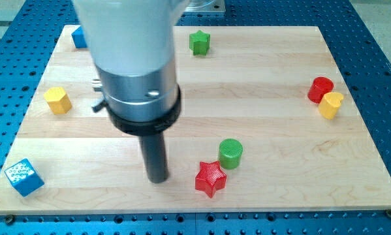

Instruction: Move the red star to the bottom right of the green circle

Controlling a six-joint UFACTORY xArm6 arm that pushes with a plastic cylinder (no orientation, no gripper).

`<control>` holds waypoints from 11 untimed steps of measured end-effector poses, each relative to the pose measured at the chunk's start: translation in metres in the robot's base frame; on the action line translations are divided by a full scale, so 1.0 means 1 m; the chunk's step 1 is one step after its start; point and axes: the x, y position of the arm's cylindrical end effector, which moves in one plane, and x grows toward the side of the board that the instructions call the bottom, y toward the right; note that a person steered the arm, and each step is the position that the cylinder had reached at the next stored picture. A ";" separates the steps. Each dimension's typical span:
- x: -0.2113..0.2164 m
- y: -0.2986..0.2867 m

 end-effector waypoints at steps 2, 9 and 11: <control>-0.027 0.106; 0.019 0.130; 0.018 0.056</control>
